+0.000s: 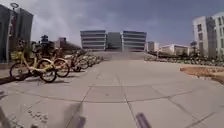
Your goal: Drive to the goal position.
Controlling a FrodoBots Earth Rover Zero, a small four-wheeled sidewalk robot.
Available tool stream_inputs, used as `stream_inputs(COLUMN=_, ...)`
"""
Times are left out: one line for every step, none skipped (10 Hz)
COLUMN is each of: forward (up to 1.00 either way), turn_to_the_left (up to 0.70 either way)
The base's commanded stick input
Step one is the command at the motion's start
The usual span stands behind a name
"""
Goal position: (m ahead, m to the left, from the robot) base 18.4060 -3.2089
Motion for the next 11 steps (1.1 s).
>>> stream_inputs(forward=1.0, turn_to_the_left=0.0)
stream_inputs(forward=1.0, turn_to_the_left=0.0)
stream_inputs(forward=1.0, turn_to_the_left=0.0)
stream_inputs(forward=1.0, turn_to_the_left=0.0)
stream_inputs(forward=1.0, turn_to_the_left=0.0)
stream_inputs(forward=1.0, turn_to_the_left=0.0)
stream_inputs(forward=1.0, turn_to_the_left=0.0)
stream_inputs(forward=1.0, turn_to_the_left=-0.02)
stream_inputs(forward=1.0, turn_to_the_left=-0.12)
stream_inputs(forward=1.0, turn_to_the_left=-0.37)
stream_inputs(forward=1.0, turn_to_the_left=-0.15)
